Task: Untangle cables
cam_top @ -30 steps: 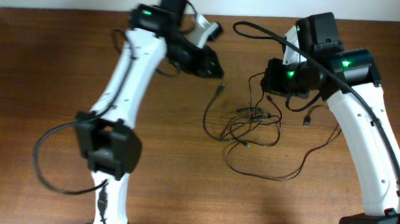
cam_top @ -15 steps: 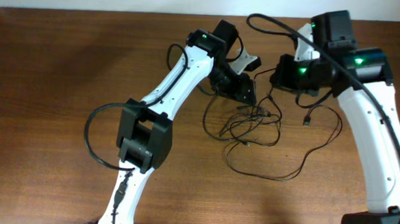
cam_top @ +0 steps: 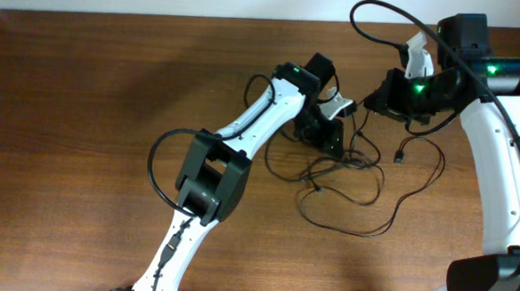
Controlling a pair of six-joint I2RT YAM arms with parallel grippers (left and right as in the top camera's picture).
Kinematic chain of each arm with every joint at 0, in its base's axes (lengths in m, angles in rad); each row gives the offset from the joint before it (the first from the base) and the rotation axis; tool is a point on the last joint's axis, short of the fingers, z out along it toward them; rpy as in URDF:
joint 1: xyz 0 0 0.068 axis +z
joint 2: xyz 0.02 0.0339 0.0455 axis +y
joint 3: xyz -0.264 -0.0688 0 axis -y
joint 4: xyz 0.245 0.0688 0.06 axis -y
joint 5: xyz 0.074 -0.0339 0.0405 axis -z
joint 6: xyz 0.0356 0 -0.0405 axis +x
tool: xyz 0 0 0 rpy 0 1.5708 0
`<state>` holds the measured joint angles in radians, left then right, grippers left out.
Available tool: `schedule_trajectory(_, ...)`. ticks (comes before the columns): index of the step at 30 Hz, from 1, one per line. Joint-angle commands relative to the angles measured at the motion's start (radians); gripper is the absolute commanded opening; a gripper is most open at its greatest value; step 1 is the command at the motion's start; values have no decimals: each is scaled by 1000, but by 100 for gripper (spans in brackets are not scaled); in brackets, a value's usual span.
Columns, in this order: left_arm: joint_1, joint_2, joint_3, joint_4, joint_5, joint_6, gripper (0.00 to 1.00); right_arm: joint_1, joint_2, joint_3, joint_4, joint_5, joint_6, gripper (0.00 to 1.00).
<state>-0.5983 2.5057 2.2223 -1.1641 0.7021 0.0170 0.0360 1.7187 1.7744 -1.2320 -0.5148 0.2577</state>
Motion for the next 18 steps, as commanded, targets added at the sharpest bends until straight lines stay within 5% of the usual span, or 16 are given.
schedule_trajectory(1,-6,8,-2,27,4,5,0,-4,7,2,-6,-24,-20,4)
schedule_trajectory(10,116,-14,-2,0,-70,4,0,-4,8,2,-37,-24,-34,4)
schedule_trajectory(18,199,-135,-2,-42,-351,-6,0,-2,20,2,-43,-24,-34,8)
